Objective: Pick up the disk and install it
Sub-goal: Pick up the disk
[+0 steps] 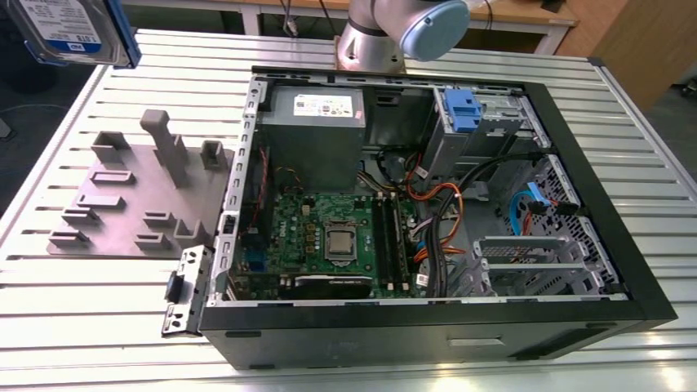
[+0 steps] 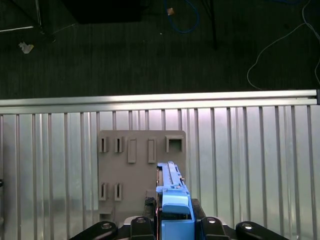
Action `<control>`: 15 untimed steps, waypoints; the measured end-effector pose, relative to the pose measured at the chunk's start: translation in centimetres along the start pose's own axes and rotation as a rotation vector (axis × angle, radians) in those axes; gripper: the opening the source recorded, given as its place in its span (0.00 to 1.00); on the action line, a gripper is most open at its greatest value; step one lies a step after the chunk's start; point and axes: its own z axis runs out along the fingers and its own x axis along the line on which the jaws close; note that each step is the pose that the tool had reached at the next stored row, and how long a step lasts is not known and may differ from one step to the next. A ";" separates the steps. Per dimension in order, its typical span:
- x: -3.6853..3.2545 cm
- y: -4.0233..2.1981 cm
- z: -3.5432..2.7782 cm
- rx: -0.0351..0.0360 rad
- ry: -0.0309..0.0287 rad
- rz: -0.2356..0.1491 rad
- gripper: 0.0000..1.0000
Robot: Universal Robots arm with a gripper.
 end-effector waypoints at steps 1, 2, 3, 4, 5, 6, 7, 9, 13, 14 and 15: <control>0.00 -0.04 0.00 0.0000 0.0000 0.000 0.36; -0.01 -0.09 0.00 0.0000 0.0000 0.000 0.36; -0.01 -0.14 0.00 0.0000 0.0000 0.000 0.36; -0.01 -0.19 0.00 0.0000 0.0000 0.000 0.36; -0.01 -0.23 0.00 0.0000 0.0000 0.000 0.36; -0.01 -0.28 -0.01 -0.0001 0.0000 0.000 0.36; -0.01 -0.33 -0.01 0.0000 0.0000 0.000 0.36; -0.02 -0.44 -0.01 0.0000 0.0000 0.000 0.36; -0.03 -0.67 -0.01 0.0000 0.0000 0.000 0.36; -0.03 -0.71 -0.01 0.0000 0.0000 0.000 0.36; -0.04 -0.75 -0.01 0.0000 0.0000 0.000 0.36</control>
